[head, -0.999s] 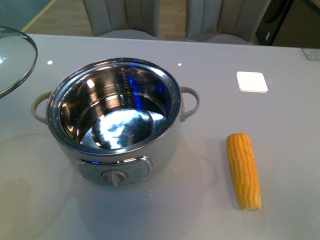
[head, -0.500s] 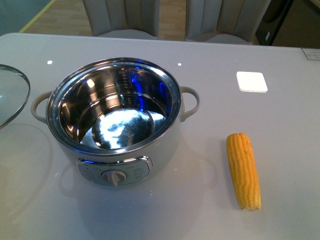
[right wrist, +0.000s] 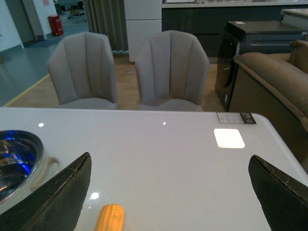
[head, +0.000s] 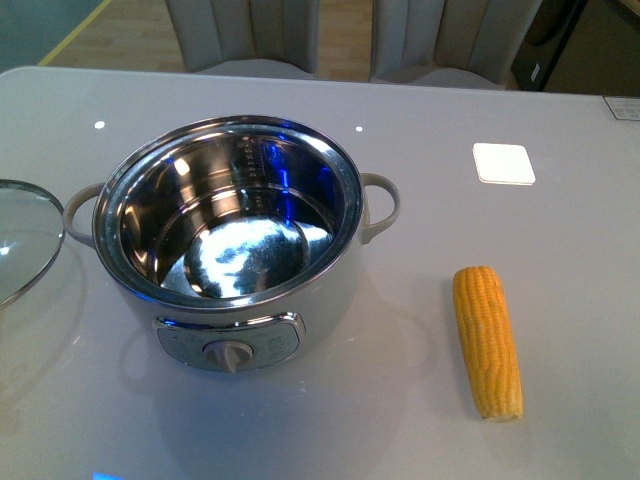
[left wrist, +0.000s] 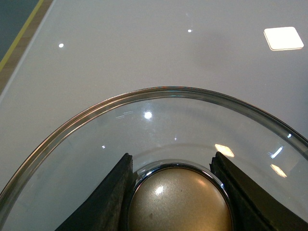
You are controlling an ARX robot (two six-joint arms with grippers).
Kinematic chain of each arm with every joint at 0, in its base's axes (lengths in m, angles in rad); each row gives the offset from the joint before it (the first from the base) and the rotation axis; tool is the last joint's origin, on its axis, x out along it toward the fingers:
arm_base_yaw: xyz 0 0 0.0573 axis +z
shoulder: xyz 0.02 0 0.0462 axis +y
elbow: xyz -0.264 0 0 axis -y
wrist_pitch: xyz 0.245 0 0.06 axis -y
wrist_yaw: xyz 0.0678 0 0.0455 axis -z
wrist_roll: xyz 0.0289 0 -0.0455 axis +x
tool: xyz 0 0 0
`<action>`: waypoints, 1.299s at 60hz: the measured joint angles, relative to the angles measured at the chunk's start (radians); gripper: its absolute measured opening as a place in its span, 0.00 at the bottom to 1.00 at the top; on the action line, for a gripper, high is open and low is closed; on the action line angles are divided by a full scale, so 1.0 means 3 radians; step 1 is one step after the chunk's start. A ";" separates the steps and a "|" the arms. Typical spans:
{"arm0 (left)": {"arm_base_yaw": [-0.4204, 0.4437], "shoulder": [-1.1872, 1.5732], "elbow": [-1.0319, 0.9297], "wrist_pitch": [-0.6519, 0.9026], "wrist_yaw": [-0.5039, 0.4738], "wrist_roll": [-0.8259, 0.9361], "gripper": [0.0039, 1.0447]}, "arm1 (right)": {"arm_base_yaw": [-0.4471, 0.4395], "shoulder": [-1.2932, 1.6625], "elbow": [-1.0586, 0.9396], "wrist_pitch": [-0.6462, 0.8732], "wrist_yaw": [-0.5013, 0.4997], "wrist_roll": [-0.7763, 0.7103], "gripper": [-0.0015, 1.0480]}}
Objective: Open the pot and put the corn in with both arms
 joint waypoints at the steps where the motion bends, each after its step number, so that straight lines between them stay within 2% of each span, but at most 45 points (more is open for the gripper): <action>1: 0.0004 0.0031 0.0013 0.0005 0.0010 0.0005 0.42 | 0.0000 0.0000 0.0000 0.0000 0.0001 -0.0001 0.92; 30: 0.0033 0.0561 0.0326 0.0164 0.0093 0.0051 0.41 | 0.0000 0.0000 0.0000 0.0000 0.0001 -0.0001 0.92; 69: 0.0083 0.0759 0.0371 0.0347 0.0192 0.0020 0.41 | 0.0000 0.0000 0.0000 0.0000 0.0000 -0.0001 0.92; 78: 0.0084 0.0762 0.0371 0.0365 0.0161 0.0094 0.64 | 0.0000 0.0000 0.0000 0.0000 0.0000 -0.0001 0.92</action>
